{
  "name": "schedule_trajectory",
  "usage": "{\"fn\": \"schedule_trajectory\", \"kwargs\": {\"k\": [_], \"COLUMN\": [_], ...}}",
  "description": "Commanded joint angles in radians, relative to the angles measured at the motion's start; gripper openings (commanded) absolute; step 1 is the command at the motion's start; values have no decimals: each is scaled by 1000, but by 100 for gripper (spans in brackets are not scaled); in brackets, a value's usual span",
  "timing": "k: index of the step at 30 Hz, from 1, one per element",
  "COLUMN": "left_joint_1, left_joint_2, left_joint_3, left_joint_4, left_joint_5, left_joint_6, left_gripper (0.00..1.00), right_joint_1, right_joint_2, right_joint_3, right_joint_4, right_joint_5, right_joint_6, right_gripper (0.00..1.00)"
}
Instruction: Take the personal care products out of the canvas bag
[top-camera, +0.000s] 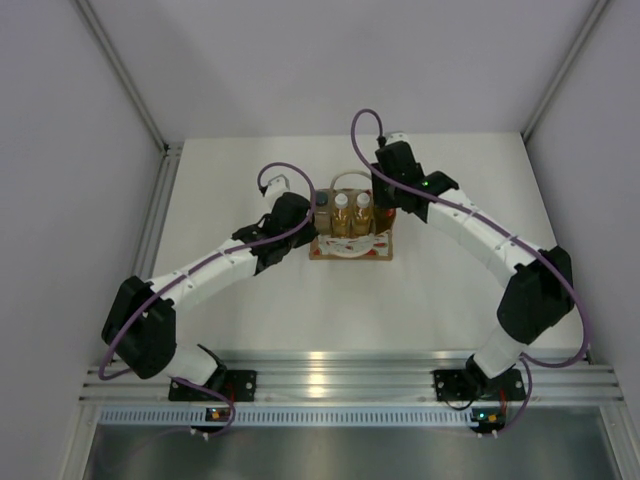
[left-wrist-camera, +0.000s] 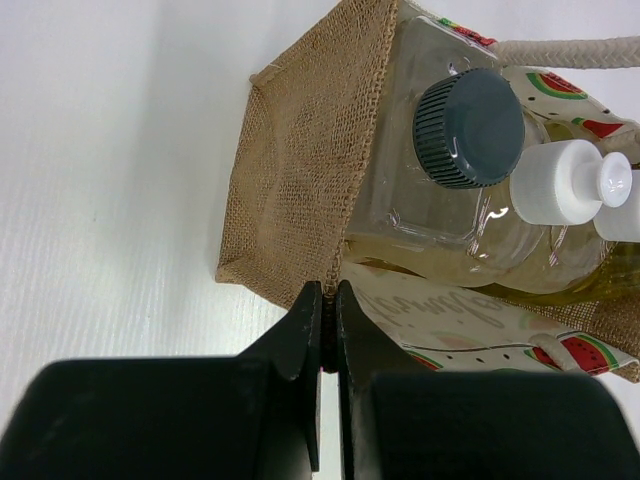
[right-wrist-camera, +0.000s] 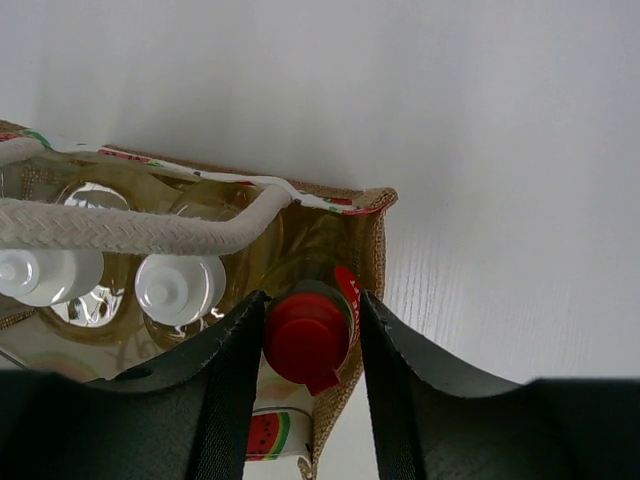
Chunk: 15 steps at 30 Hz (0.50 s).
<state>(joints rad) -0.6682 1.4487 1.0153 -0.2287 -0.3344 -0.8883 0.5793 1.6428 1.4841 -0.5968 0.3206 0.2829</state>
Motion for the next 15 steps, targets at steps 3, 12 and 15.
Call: {"fn": "schedule_trajectory", "kwargs": {"k": [3, 12, 15], "left_joint_1": [-8, -8, -8], "left_joint_2": [12, 10, 12], "left_joint_3": [-6, -4, -1], "left_joint_4": [-15, -15, -14], "left_joint_5": [9, 11, 11], "left_joint_6": [8, 9, 9], "left_gripper": [0, 0, 0], "right_joint_1": [24, 27, 28], "right_joint_2": [-18, -24, -40], "right_joint_3": [-19, 5, 10], "right_joint_4": [-20, -21, -21], "right_joint_5": [21, 31, 35], "right_joint_6": [6, 7, 10], "right_gripper": [39, 9, 0]}}
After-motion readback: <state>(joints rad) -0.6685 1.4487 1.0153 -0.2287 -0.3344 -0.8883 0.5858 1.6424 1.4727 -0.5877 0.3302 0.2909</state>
